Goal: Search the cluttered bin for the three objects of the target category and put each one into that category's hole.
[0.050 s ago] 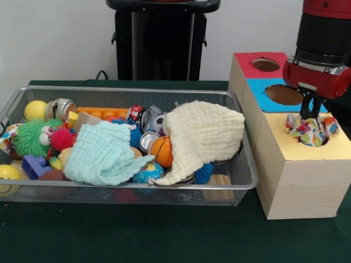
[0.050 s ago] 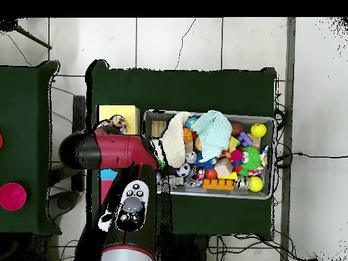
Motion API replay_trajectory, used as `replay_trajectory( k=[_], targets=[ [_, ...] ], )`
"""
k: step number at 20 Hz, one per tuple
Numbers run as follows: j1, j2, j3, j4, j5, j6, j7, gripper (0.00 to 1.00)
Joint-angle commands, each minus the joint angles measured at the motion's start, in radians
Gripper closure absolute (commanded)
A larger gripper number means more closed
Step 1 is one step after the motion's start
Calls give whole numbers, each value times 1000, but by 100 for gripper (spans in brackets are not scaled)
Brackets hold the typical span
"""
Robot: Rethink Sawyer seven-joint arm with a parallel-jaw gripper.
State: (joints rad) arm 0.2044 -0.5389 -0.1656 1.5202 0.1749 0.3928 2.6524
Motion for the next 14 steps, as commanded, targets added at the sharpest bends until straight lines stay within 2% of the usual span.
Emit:
replay_trajectory(
  k=[1,3,5,7,9,10,14],
  targets=[
    [-11,135,104,139,7,-83,113,100],
    [46,188,45,87,23,-58,158,100],
    [80,228,14,65,44,-84,194,100],
    [78,260,23,59,55,-140,192,100],
    [111,297,-15,31,77,-162,204,100],
    [93,297,14,43,91,-172,197,100],
    [110,330,8,39,136,-235,190,100]
  ],
)
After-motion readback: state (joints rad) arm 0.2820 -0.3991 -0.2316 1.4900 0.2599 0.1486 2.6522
